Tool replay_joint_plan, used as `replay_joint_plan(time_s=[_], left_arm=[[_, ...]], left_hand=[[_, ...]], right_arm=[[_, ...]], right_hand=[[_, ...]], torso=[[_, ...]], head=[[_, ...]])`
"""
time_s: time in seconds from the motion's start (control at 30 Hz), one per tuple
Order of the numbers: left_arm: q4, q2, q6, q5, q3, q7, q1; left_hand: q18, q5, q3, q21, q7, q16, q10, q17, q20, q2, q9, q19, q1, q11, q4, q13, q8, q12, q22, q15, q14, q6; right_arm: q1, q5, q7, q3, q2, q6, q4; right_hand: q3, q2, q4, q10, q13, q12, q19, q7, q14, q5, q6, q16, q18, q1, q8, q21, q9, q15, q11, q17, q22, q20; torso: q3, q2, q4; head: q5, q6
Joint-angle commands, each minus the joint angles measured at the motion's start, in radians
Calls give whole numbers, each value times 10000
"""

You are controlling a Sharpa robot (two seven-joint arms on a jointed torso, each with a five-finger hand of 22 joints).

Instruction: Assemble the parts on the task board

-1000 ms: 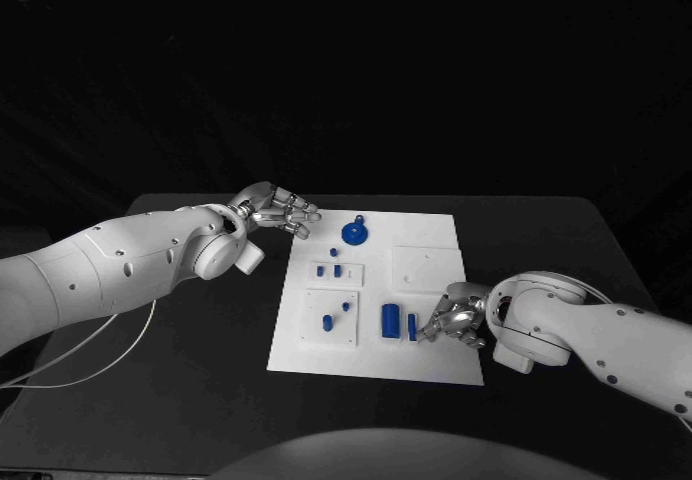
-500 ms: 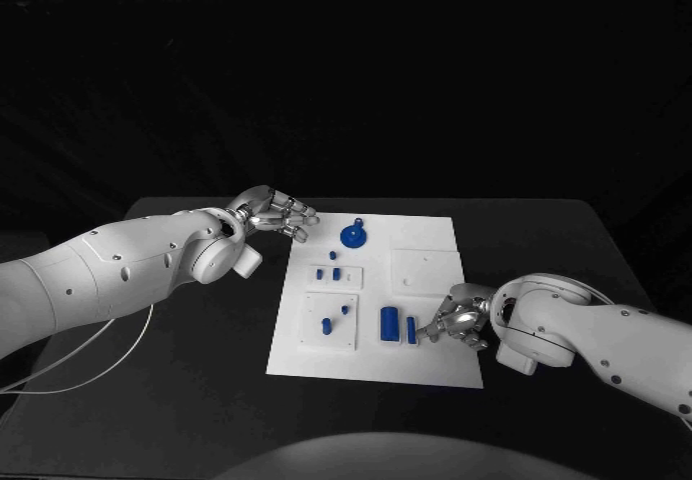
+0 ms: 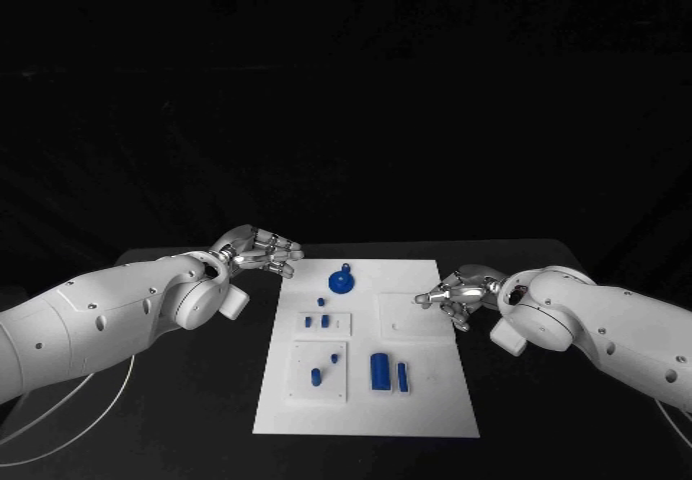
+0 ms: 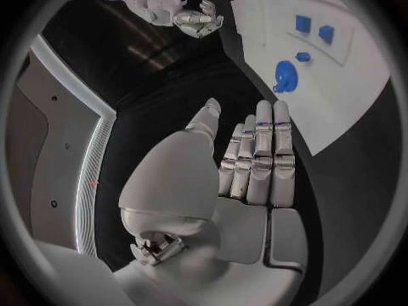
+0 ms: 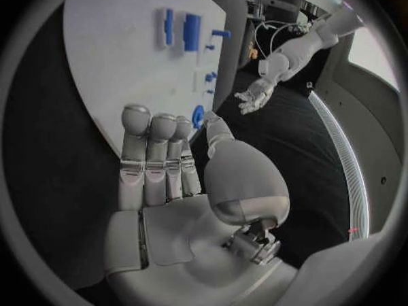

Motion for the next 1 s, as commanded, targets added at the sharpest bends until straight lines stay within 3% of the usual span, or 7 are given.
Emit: replay_joint_plan(time_s=[0.03, 0.63, 0.73, 0.77, 0.83, 0.93, 1.0], left_arm=[[-185, 101, -473, 1244, 20, 330, 177], [-1925, 1273, -637, 3025, 44, 1002, 768], [-1974, 1336, -614, 3032, 45, 1030, 771], [-1943, 1293, -610, 2646, 34, 699, 759], [-1878, 1276, -670, 2655, 49, 723, 731], [-1641, 1215, -894, 2689, 103, 811, 629], [-1383, 1149, -1137, 2726, 162, 908, 517]], left_hand=[[-89, 66, 15, 19, -26, 37, 111, 4, -26, 144, 8, 20, 25, -67, -54, 10, 39, 14, -1, -39, -11, 113], [1032, 158, 61, -48, -343, -213, -1262, -1086, 1850, 350, -40, -2558, -143, 26, -358, -13, -17, -19, -2118, 613, -3354, -527], [1025, 176, 77, -29, -307, -212, -1237, -1086, 1840, 340, -41, -2477, -127, 58, -349, -13, -19, -18, -2445, 624, -3352, -545], [-697, -1229, -379, -732, -1499, -805, -4309, -1707, -500, 342, -625, -11795, -4211, -1167, -701, -587, -609, -596, -3217, -679, -13184, -9843], [-697, -1229, -379, -732, -1499, -805, -11498, -1707, -500, 342, -625, -11795, -4764, -1167, -701, -587, -609, -596, -3217, -679, -13184, -9843], [-697, -1229, -379, -732, -1499, -805, -11498, -1707, -500, 342, -625, -11795, -5742, -1167, -701, -587, -609, -596, -3217, -679, -13184, -9843], [-697, -1229, -379, -732, -1499, -805, -11498, -1707, -500, 342, -625, -11795, -6330, -1167, -701, -587, -609, -596, -3217, -679, -13184, -9843]], right_arm=[[282, 2128, 2212, 54, 301, -1172, -796], [767, 4868, 5413, 261, 2327, -1257, -4404], [753, 4897, 5481, 277, 2402, -1302, -4437], [766, 4478, 4793, 269, 2374, -1251, -4405], [766, 4513, 4825, 246, 2354, -1313, -4340], [762, 4646, 4943, 161, 2282, -1544, -4102], [758, 4789, 5071, 69, 2204, -1795, -3844]], right_hand=[[18, 110, -203, -371, -748, -660, 5, 72, -341, 40, -114, -691, 105, 242, -23, -1214, -117, 102, 94, -425, -821, 152], [1599, 230, -1011, -2689, -9697, -5846, -5404, 695, -4494, -1107, -1209, -6020, 1490, 787, -53, -2601, -6218, 2266, 1761, -9456, -11265, 3685], [1475, 177, -934, -2696, -9697, -5847, -5425, 828, -4494, -1010, -1414, -6021, 1611, 788, -56, -2611, -6224, 2302, 1801, -9456, -11266, 3761], [1134, -551, 716, -5735, -10273, -6437, -14665, -408, -14240, -4208, -10983, -6635, -846, -2812, -656, -3425, -6821, 863, 354, -10058, -11929, 1099], [1134, -551, 716, -12852, -10273, -6437, -14665, -408, -14240, -4208, -10983, -6635, -846, -3203, -656, -3425, -6821, 863, 354, -10058, -11929, 1099], [1134, -551, 716, -12852, -10273, -6437, -14665, -408, -14240, -4208, -10983, -6635, -846, -4053, -656, -3425, -6821, 863, 354, -10058, -11929, 1099], [1134, -551, 716, -12852, -10273, -6437, -14665, -408, -14240, -4208, -10983, -6635, -846, -11126, -656, -3425, -6821, 863, 354, -10058, -11929, 1099]], torso=[[-23, -117, -2], [-1, -439, 73], [9, -427, 58], [-14, -422, 68], [-18, -443, 76], [-30, -523, 106], [-44, -609, 139]], head=[[-72, 502], [-35, 1520], [22, 1528], [-22, 1528], [-28, 1496], [-51, 1377], [-75, 1248]])
